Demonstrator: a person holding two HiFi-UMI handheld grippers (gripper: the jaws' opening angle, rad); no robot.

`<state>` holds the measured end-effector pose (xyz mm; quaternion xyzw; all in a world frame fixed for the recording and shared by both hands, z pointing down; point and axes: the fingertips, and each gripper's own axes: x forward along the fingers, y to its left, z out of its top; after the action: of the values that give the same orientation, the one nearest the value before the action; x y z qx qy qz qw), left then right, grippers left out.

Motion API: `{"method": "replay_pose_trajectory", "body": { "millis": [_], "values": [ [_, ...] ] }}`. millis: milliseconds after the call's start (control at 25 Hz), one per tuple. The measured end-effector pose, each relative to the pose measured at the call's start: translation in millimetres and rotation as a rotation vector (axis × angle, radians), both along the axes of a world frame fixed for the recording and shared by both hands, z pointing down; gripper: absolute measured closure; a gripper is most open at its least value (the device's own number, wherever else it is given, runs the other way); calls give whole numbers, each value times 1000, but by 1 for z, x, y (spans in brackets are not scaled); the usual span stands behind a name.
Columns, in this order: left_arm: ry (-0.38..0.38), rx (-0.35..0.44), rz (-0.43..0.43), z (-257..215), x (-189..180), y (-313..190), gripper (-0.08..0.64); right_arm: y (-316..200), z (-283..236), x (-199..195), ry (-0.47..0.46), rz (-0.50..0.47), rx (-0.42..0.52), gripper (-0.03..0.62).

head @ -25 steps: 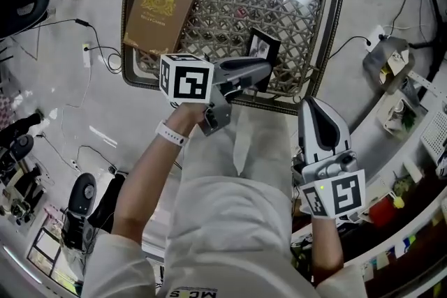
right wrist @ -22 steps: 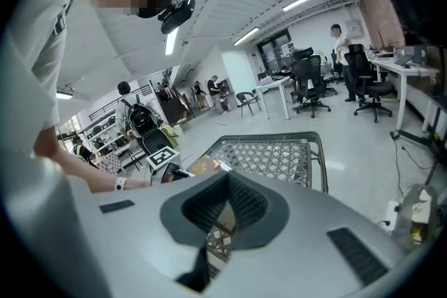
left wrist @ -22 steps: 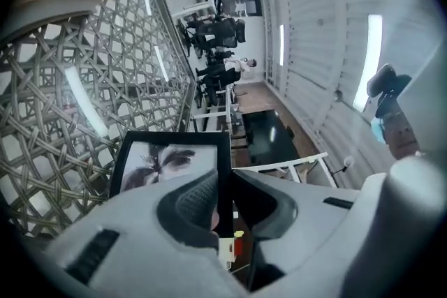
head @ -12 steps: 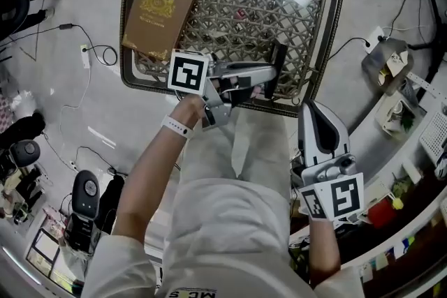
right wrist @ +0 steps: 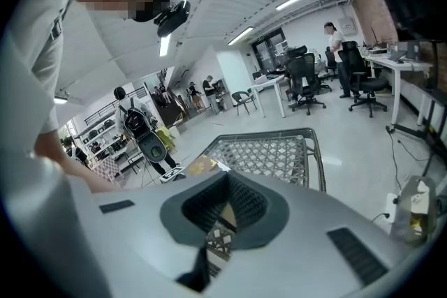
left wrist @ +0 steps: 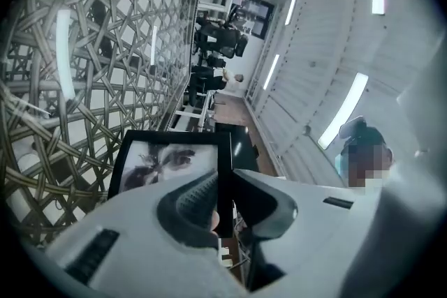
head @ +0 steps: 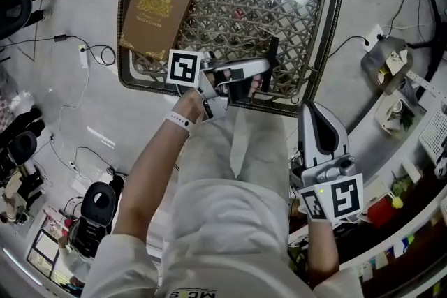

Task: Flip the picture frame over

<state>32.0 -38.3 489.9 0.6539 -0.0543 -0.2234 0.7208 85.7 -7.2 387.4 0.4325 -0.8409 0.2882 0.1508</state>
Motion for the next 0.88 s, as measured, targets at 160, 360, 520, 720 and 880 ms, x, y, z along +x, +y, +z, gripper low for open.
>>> {"method": "replay_pose_trajectory", "body": {
  "millis": [160,360,520,720,880],
  "values": [
    [-16,17,17,2,-3,4,486,-2,-1,-1,-3,-3,2,575],
    [-27,19,30,4,-12,14,486,-2,0,-3,-8,-8,3,575],
    [-31,31,10,3,-22,15,486,-1,1,-6,-10,-15,2,575],
    [-23,54,-11,0,-33,15,440,-2,1,-9,-11,-19,-1,575],
    [-64,72,-10,3,-38,15,417,-1,1,-11,-10,-23,-1,575]
  ]
}}
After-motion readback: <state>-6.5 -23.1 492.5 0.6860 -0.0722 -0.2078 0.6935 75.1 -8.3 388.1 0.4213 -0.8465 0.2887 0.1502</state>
